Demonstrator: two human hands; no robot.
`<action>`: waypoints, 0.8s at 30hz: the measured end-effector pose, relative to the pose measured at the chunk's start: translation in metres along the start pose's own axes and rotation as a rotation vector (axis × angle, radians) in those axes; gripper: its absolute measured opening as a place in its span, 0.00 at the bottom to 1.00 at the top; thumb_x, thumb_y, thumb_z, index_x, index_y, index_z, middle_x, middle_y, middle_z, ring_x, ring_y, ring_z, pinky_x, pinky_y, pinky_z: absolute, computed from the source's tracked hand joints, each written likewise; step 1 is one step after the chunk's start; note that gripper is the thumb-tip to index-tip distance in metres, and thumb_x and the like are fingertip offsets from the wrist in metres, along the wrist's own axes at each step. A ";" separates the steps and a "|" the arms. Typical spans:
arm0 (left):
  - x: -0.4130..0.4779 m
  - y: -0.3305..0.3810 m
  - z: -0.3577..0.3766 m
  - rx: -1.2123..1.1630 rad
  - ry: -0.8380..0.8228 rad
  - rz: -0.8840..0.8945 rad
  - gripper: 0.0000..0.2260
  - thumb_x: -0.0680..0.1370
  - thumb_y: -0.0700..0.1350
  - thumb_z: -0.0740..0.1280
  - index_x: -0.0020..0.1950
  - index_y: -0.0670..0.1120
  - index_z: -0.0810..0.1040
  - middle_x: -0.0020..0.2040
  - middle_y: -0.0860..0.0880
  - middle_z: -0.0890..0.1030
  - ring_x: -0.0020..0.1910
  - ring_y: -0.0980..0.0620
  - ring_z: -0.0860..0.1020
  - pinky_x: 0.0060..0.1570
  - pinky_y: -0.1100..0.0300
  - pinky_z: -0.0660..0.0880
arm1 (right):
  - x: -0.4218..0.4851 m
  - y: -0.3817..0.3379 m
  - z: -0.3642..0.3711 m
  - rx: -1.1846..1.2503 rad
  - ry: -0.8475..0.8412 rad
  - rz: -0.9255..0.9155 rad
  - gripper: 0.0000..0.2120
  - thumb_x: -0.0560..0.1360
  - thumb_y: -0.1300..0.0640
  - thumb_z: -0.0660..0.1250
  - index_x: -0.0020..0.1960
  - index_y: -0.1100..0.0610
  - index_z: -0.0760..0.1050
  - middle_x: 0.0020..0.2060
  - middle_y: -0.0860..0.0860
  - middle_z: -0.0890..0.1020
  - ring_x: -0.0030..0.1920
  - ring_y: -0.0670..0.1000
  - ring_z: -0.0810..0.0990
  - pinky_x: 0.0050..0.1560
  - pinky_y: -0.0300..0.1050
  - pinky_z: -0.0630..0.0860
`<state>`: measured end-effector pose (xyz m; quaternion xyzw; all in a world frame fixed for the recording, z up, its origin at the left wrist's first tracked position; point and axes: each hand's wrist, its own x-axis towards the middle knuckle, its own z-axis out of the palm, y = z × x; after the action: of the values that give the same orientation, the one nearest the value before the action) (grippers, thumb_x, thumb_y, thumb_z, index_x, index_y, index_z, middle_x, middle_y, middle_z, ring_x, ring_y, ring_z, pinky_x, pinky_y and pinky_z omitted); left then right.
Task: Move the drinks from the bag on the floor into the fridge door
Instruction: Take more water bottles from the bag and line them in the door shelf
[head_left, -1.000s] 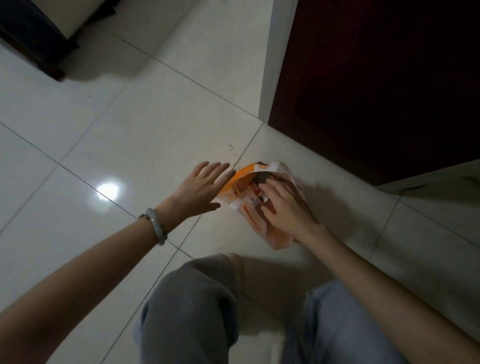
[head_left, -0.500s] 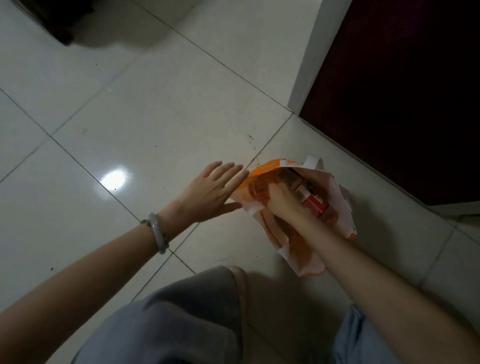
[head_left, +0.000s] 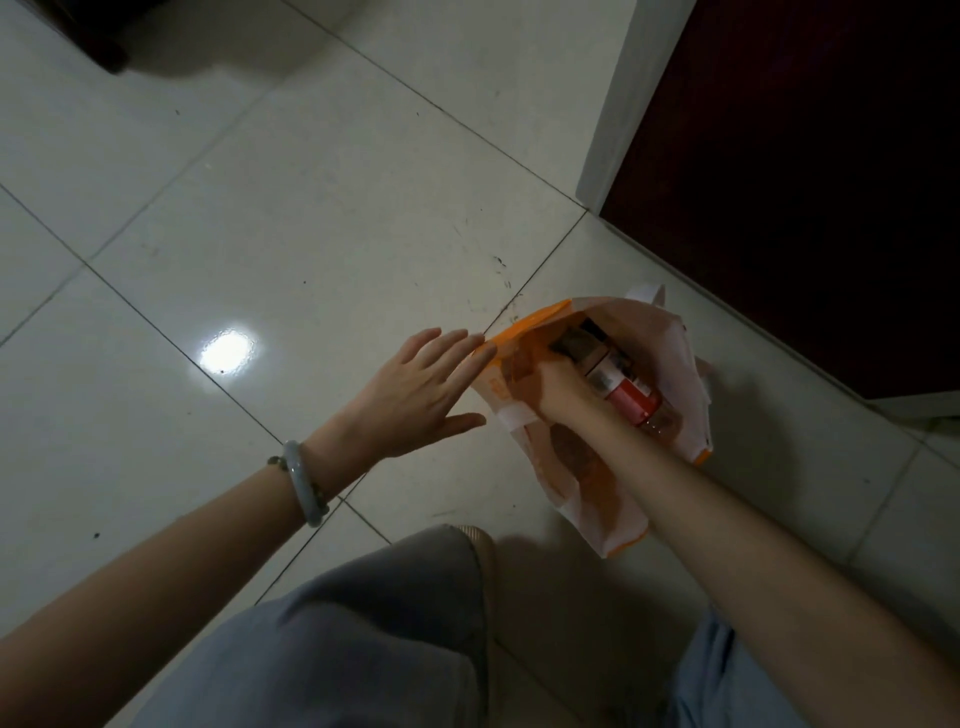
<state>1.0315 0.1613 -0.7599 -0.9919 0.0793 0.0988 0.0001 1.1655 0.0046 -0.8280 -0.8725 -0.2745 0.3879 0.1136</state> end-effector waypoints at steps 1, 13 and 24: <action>-0.002 0.001 -0.002 -0.003 -0.005 -0.003 0.34 0.77 0.63 0.49 0.74 0.40 0.59 0.69 0.40 0.69 0.68 0.41 0.67 0.68 0.47 0.62 | -0.006 -0.002 -0.004 -0.016 0.024 -0.032 0.19 0.74 0.55 0.64 0.63 0.61 0.70 0.59 0.61 0.76 0.58 0.62 0.75 0.58 0.54 0.73; -0.004 0.013 -0.051 -0.178 0.040 -0.061 0.38 0.73 0.67 0.53 0.75 0.44 0.54 0.74 0.41 0.60 0.72 0.43 0.60 0.69 0.52 0.55 | -0.123 -0.018 -0.092 0.275 0.306 -0.224 0.32 0.65 0.50 0.76 0.65 0.54 0.67 0.56 0.47 0.75 0.55 0.46 0.73 0.52 0.33 0.69; 0.032 0.053 -0.136 -0.855 0.301 -0.087 0.38 0.69 0.62 0.67 0.72 0.47 0.56 0.68 0.46 0.68 0.63 0.53 0.71 0.59 0.55 0.74 | -0.175 -0.055 -0.164 0.538 0.474 -0.367 0.33 0.61 0.49 0.79 0.62 0.49 0.69 0.50 0.42 0.78 0.51 0.42 0.78 0.47 0.33 0.75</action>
<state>1.0807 0.1020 -0.6317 -0.9086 -0.0114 -0.0229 -0.4169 1.1691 -0.0469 -0.5873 -0.8133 -0.2807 0.2072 0.4657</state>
